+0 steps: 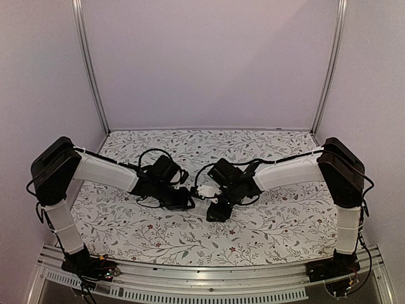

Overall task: Load the batteries into the remote control
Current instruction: Load the battery cover onto the remote control without the battery cover.

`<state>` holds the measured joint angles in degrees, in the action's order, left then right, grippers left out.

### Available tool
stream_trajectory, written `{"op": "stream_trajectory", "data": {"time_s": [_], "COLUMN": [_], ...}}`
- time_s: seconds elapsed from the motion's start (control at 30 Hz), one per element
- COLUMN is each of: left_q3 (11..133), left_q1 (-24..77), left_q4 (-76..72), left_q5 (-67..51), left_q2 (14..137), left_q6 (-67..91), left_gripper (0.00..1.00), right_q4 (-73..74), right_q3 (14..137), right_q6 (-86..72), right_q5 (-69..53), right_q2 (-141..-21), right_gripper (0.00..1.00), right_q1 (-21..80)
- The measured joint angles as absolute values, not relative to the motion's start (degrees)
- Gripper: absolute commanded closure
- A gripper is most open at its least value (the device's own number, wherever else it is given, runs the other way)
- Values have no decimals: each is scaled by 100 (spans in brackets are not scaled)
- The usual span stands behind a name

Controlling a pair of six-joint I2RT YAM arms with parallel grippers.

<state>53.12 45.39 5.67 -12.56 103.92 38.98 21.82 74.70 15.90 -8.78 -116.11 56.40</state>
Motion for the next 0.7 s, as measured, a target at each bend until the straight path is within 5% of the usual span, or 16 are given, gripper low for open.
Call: {"op": "stream_trajectory", "data": {"time_s": [0.7], "left_q3": [5153], "left_q1": [4615], "left_q4": [222], "left_q5": [-1463], "left_q2": [10401], "left_q6": [4005], "left_gripper": [91], "right_q4": [2193], "right_q3": [7483], "right_q6": [1581], "right_q5": [-858], "right_q2": [-11625], "right_gripper": [85], "right_q1": [5647]}}
